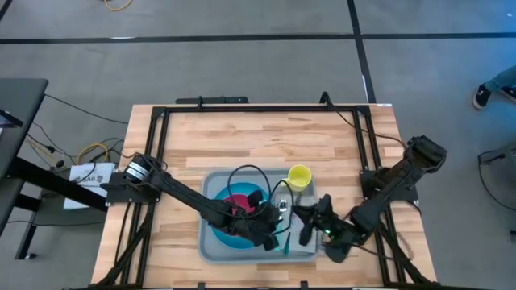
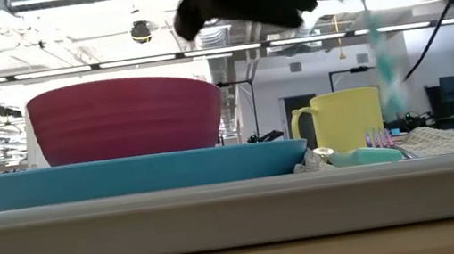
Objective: Set up tray
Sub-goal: Put the patterned blue knife on the gray napkin on the gray tray to the right of the blue fork
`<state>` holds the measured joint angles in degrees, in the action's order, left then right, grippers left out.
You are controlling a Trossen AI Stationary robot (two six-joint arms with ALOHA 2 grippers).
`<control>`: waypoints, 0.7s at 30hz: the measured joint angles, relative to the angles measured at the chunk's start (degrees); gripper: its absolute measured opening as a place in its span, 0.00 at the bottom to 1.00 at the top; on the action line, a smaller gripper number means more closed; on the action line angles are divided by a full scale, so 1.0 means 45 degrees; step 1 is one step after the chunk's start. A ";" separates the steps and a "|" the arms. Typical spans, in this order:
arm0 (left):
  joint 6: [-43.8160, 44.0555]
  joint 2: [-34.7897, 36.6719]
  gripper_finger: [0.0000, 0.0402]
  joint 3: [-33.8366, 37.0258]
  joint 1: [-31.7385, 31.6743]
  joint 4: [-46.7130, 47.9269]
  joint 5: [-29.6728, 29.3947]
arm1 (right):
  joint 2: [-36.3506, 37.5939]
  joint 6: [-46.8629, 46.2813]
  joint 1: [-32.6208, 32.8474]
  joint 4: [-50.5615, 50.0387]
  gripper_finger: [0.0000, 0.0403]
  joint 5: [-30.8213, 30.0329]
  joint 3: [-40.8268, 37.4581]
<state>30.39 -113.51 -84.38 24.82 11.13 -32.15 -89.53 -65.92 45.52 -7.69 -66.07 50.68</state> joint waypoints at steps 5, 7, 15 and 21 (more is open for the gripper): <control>-0.0615 0.1300 0.20 0.0000 0.0212 0.1597 0.0090 | 0.2125 -0.0415 0.1151 -0.1520 0.00 0.0212 0.0019; -0.0863 0.2014 0.20 0.0000 0.0285 0.2447 0.0087 | 0.2880 -0.1601 0.1468 -0.2941 0.00 0.0420 0.0015; -0.1077 0.4657 0.20 -0.0005 0.0429 0.5108 -0.0259 | 0.3797 -0.7658 0.2112 -0.6333 0.00 0.1325 -0.1075; -0.1281 0.5537 0.20 -0.0005 0.0455 0.5951 -0.1735 | 0.3259 -0.8853 0.1994 -0.2753 0.00 0.2437 -0.2903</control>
<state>24.62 -88.60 -84.40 26.87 37.91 -39.96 -74.87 -105.76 54.49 -20.07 -55.11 37.61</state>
